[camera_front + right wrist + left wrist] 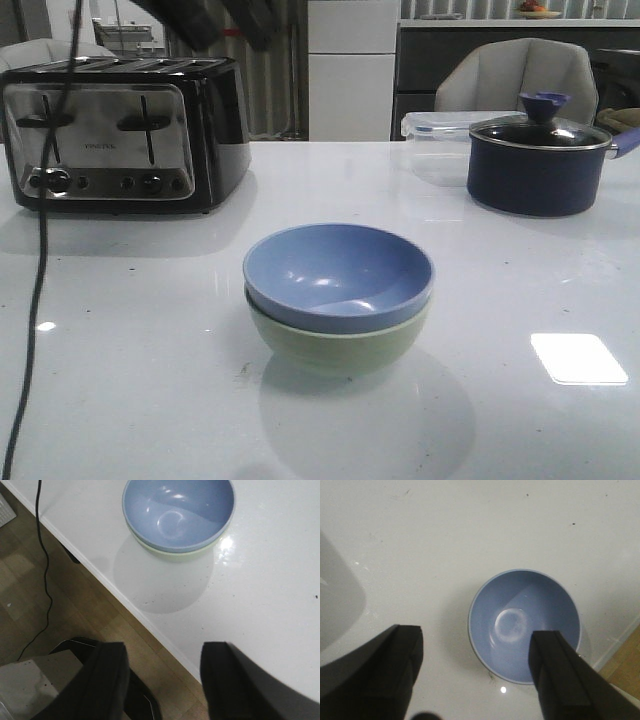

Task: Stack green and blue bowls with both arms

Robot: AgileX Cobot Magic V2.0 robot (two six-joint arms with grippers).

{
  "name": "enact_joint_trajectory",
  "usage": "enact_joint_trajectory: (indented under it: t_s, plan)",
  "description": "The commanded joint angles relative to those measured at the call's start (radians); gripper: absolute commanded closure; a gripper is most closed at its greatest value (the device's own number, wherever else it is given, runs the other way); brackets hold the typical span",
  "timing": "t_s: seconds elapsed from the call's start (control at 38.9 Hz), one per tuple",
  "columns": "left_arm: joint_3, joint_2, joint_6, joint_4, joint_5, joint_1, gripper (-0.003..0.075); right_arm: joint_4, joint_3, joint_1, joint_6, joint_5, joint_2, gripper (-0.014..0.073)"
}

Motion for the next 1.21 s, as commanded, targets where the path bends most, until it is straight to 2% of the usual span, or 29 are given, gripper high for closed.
enact_joint_trajectory:
  t_s: [0.0,0.41,0.67,1.0,1.08,1.18]
  plan:
    - [0.029,-0.144,0.001,-0.014,-0.028,-0.005,0.0209,0.015,-0.027,-0.005,-0.001,-0.047,-0.004,0.0143]
    - [0.474,-0.656,0.001,0.022,-0.03,-0.005,0.0209,0.015,-0.027,-0.005,-0.001,-0.047,-0.004,0.0143]
    - [0.704,-0.894,0.001,0.038,-0.075,-0.005,0.0209,0.015,-0.027,-0.005,-0.001,-0.049,-0.004,0.0143]
    - [0.8,-0.946,0.001,0.039,-0.128,-0.005,0.0212,0.016,-0.027,-0.005,-0.001,-0.041,-0.004,0.0144]
    - [0.801,-0.946,0.001,0.041,-0.129,-0.005,0.0244,0.016,-0.027,-0.005,-0.001,-0.039,-0.004,0.0177]
    - [0.801,-0.944,0.001,0.042,-0.131,-0.005,0.036,0.016,-0.027,-0.005,-0.001,-0.039,-0.004,0.0302]
